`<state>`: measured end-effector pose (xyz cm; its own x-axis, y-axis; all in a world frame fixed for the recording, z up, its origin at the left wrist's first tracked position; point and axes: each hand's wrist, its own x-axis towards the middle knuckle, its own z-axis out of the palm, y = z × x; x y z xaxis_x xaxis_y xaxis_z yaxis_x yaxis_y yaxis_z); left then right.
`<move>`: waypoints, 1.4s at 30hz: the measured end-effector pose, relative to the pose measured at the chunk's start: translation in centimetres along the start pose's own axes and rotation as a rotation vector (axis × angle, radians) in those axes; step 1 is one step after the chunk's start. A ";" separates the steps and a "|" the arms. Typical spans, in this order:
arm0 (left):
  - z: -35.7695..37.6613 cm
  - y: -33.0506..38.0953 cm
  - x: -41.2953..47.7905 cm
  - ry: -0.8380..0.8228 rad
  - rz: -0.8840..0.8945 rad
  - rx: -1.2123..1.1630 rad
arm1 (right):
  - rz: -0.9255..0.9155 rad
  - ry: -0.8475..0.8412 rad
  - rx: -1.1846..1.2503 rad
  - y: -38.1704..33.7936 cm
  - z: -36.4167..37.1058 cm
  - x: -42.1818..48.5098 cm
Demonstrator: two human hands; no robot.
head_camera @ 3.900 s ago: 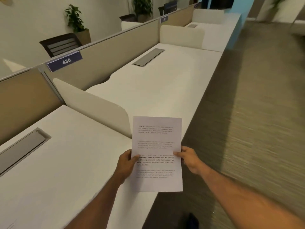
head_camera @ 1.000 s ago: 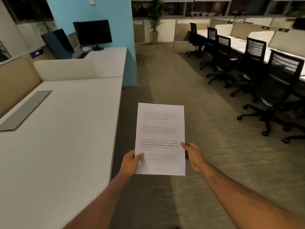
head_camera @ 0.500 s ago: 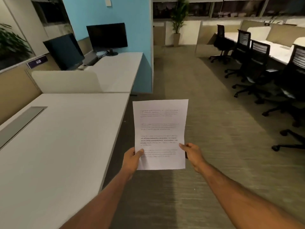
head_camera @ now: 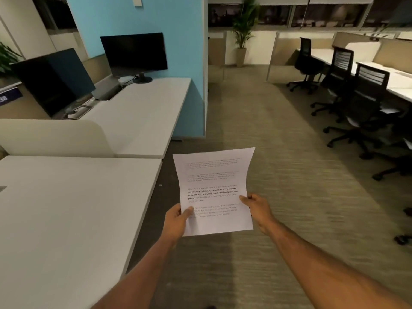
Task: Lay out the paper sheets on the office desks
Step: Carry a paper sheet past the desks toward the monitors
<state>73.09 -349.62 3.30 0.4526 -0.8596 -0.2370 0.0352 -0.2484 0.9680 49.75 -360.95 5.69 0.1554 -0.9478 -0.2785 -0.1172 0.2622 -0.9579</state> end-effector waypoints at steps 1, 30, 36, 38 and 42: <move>0.2 0.5 2.3 -0.001 -0.004 -0.010 | 0.017 -0.002 -0.004 -0.7 0.3 2.1; -2.0 19.6 64.0 0.337 0.037 -0.121 | 0.020 -0.365 -0.173 -21.0 18.5 64.8; -7.0 19.1 74.4 0.422 0.013 -0.180 | -0.037 -0.441 -0.259 -23.8 27.2 75.6; -8.9 19.2 77.9 0.462 0.011 -0.167 | -0.054 -0.462 -0.278 -25.0 30.4 78.9; -12.8 19.6 83.4 0.519 -0.012 -0.145 | -0.056 -0.523 -0.372 -27.6 36.2 84.3</move>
<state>122.95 -420.50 3.51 0.8307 -0.5147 -0.2120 0.1492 -0.1610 0.9756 101.64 -441.53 6.15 0.6179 -0.7200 -0.3160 -0.4129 0.0449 -0.9097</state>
